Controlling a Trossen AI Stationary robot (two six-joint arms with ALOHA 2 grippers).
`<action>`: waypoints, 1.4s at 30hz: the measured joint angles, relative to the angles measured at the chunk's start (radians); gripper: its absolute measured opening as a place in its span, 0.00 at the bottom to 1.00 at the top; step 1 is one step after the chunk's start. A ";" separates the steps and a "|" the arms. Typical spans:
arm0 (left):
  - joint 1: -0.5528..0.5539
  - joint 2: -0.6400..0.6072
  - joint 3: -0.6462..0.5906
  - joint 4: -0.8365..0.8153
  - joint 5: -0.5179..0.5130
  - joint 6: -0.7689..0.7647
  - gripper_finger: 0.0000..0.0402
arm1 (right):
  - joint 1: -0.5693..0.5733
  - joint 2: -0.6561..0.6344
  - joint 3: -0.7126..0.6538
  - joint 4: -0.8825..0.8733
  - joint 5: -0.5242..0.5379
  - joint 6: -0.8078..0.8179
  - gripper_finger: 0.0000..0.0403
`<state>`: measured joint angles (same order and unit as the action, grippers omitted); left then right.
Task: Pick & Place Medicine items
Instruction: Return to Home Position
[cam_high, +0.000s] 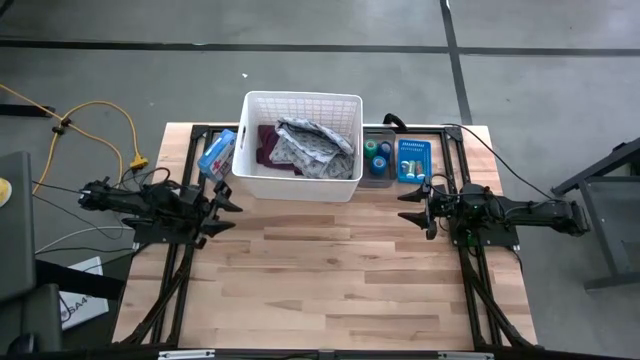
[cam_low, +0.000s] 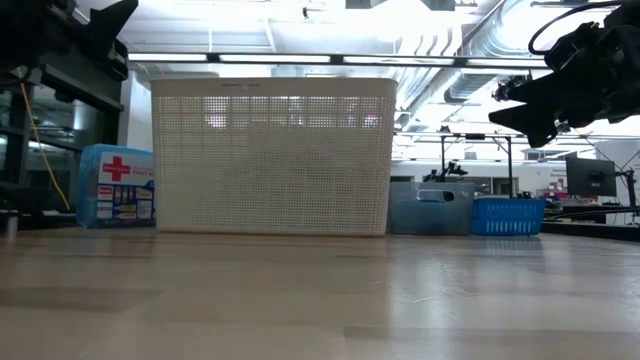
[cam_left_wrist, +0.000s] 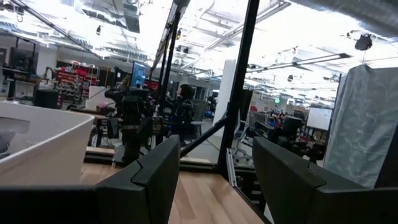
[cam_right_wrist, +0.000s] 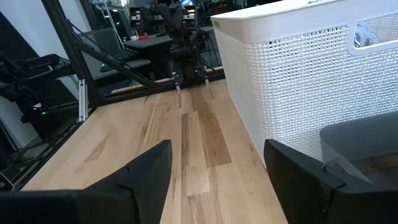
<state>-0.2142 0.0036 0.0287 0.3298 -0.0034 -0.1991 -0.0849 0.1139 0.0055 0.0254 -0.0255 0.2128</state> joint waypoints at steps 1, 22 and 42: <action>0.000 0.000 -0.002 0.000 0.000 0.000 0.49 | 0.000 0.000 0.000 0.000 0.000 0.000 0.60; 0.000 0.000 -0.008 -0.202 -0.030 -0.045 0.49 | 0.000 0.000 0.000 0.000 0.000 0.000 0.60; 0.000 0.000 0.037 -0.423 -0.063 -0.072 0.49 | 0.000 0.000 0.000 0.000 0.000 0.000 0.60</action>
<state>-0.2138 0.0040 0.0658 -0.0929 -0.0664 -0.2709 -0.0850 0.1139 0.0051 0.0254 -0.0255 0.2127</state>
